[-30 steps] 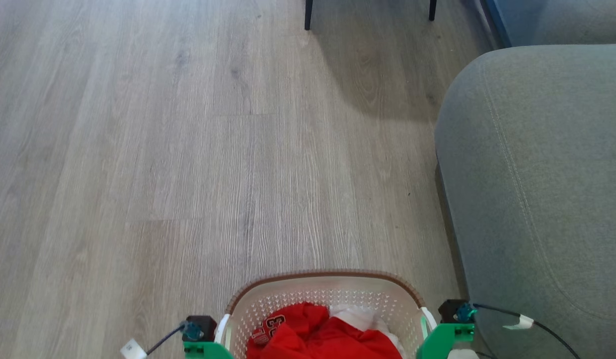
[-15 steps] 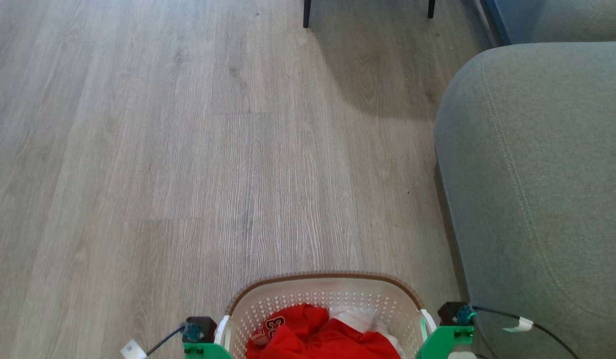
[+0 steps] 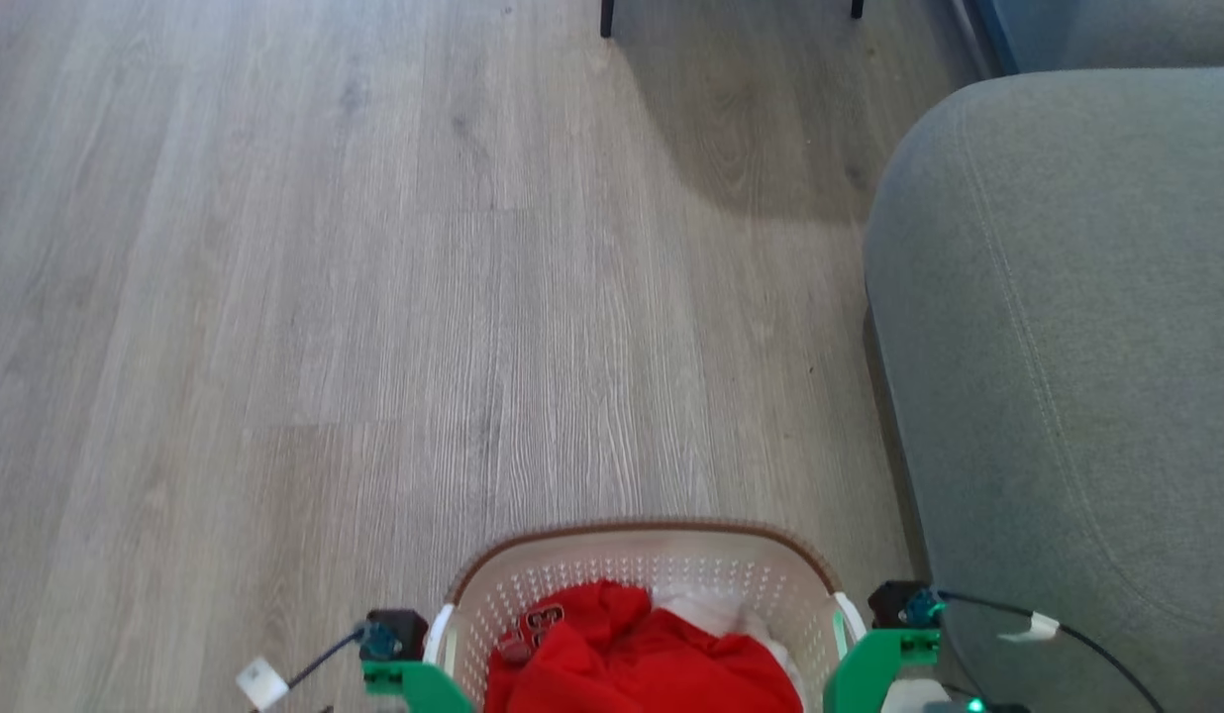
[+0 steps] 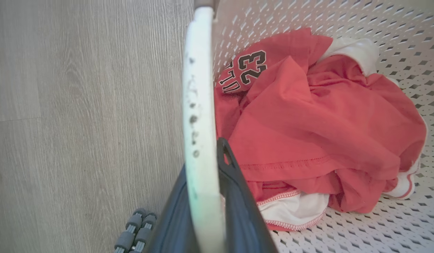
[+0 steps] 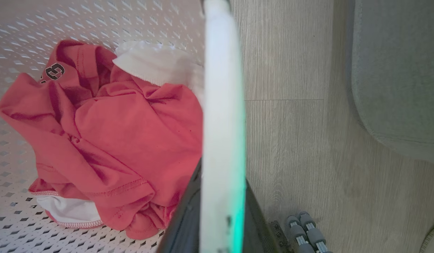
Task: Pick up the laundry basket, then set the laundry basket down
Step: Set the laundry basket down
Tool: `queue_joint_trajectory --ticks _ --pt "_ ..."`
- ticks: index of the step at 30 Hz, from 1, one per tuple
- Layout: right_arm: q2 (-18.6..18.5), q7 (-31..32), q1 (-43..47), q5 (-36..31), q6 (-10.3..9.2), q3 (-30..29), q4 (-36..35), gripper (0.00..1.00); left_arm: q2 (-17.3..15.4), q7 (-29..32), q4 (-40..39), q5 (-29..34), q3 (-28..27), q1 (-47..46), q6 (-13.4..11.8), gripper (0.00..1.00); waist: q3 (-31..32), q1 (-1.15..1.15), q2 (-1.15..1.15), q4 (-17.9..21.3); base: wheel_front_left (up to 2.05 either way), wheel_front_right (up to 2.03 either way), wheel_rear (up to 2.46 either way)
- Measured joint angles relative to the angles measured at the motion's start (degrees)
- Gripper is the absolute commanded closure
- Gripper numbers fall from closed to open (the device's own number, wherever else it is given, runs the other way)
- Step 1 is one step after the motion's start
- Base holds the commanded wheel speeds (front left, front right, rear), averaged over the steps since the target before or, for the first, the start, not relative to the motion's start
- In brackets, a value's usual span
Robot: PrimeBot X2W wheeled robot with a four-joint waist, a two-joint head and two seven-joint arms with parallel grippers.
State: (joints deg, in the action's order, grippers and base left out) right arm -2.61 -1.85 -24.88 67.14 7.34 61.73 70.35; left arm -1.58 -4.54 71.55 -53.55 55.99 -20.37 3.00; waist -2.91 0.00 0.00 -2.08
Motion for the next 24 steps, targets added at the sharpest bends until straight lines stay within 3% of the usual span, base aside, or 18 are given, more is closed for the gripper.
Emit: queue_joint_trajectory --ticks 12,24 --pt "0.00 -1.86 -7.59 0.57 0.00 1.61 1.10 1.00 0.02 -2.09 0.58 0.00 0.49 -6.61 -0.08 1.00 -5.66 0.00 0.00 0.27 0.00 0.00 0.00" --pt "0.00 -4.55 -21.35 -0.29 0.00 2.15 3.02 1.00 0.10 -4.92 1.23 0.00 -0.30 -19.20 -0.86 1.00 -17.81 0.02 0.00 0.27 0.00 0.00 0.00"
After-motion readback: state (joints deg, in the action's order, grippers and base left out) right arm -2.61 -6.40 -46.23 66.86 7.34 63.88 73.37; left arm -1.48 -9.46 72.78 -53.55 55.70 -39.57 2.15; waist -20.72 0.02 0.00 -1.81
